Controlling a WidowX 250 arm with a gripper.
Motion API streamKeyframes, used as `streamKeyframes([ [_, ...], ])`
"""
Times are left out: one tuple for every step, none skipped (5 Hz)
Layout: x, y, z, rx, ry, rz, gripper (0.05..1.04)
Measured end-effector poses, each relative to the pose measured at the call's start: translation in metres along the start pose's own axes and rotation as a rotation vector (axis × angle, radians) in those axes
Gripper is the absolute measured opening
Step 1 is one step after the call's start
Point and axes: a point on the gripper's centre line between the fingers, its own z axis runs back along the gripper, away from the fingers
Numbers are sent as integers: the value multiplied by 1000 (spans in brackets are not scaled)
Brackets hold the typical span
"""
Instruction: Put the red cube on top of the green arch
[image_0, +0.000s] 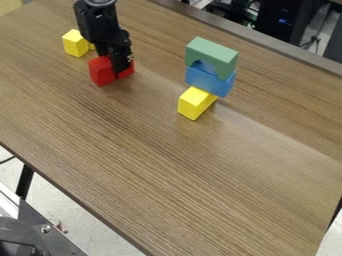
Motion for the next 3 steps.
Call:
streamKeyframes([
  [-7, 8, 30, 19, 64, -2, 559],
  [-8, 15, 43, 38, 92, -12, 559],
  [-6, 15, 43, 30, 85, -22, 559],
])
